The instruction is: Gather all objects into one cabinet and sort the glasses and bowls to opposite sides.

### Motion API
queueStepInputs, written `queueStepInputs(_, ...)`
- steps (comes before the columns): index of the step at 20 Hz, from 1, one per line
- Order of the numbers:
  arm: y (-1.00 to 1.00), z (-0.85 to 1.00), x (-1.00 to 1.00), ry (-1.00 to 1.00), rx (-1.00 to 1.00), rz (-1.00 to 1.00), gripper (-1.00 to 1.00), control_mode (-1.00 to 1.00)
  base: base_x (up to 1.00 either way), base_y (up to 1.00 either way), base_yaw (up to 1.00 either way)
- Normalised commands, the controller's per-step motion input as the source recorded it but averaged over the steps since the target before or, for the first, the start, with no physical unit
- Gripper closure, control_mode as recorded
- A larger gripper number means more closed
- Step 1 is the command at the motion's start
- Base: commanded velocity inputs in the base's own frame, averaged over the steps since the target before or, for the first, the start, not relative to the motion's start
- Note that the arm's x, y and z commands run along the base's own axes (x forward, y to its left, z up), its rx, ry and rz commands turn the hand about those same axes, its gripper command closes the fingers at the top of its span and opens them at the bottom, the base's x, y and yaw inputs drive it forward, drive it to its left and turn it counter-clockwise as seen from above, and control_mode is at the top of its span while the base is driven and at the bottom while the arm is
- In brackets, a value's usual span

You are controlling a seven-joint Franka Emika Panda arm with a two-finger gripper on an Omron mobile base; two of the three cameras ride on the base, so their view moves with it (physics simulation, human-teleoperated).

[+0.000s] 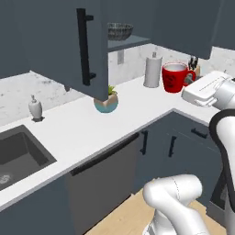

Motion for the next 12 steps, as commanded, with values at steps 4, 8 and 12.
queueStepInputs(4,0.00,0.00,0.00,0.00,0.00,0.00,1.00,1.00,0.41,0.00,0.36)
queueStepInputs(8,0.00,0.00,0.00,0.00,0.00,0.00,1.00,1.00,0.66,-0.03,0.34)
queueStepInputs(12,0.00,0.00,0.00,0.00,0.00,0.00,1.00,1.00,0.49,-0.28,0.23)
